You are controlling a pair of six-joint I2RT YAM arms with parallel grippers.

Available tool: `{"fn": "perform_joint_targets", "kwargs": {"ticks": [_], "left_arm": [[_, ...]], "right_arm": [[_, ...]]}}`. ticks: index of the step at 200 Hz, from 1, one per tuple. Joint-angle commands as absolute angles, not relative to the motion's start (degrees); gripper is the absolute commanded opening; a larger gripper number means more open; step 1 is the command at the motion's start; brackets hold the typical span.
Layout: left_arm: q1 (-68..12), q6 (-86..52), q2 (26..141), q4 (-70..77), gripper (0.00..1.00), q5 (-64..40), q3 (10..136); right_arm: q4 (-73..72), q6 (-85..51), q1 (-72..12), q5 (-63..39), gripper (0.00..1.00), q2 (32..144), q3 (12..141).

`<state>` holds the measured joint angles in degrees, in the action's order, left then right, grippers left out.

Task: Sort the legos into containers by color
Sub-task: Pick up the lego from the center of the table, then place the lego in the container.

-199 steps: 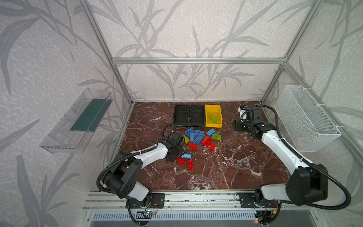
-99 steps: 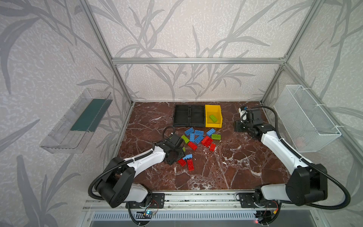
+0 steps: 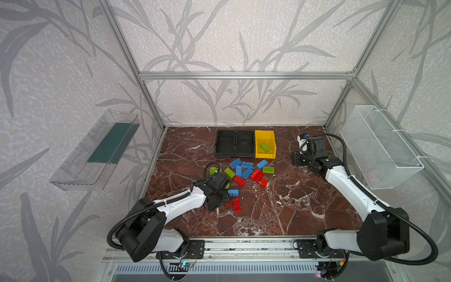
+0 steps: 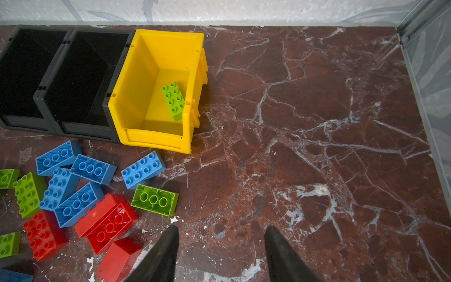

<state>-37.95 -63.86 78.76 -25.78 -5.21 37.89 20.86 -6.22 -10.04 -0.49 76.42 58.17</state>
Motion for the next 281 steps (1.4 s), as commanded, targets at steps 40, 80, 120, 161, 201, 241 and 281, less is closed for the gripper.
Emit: {"fn": "perform_joint_targets", "kwargs": {"ticks": [40, 80, 120, 161, 201, 241, 281], "left_arm": [[-38.1, -62.5, 84.5, -25.0, 0.57, -3.9, 39.4], [-37.9, -60.7, 85.9, -28.0, 0.37, -1.7, 41.3], [-37.3, -57.5, 84.3, -33.8, 0.15, 1.2, 44.6], [-34.2, -47.8, 78.0, -41.2, 0.02, 6.9, 53.7], [-25.6, -34.8, 82.7, -43.5, 0.00, 6.3, 69.1], [-21.3, -26.5, 99.5, -42.1, 0.01, 3.0, 88.4], [-18.5, -24.4, 118.0, -43.5, 0.03, -1.4, 107.7]], "right_arm": [[20.1, -6.8, -9.8, -0.7, 0.57, 75.8, 57.4], [19.8, -6.8, -9.8, -0.4, 0.57, 76.3, 57.3], [20.6, -6.6, -9.8, 0.2, 0.56, 75.5, 57.3], [22.3, -6.9, -10.2, -3.1, 0.54, 74.2, 55.0], [25.2, -5.8, -15.5, -1.2, 0.58, 74.7, 54.2], [27.3, -2.2, -20.5, -1.2, 0.68, 81.3, 60.3], [36.8, 4.4, -21.0, -2.5, 0.75, 93.1, 74.7]]}}
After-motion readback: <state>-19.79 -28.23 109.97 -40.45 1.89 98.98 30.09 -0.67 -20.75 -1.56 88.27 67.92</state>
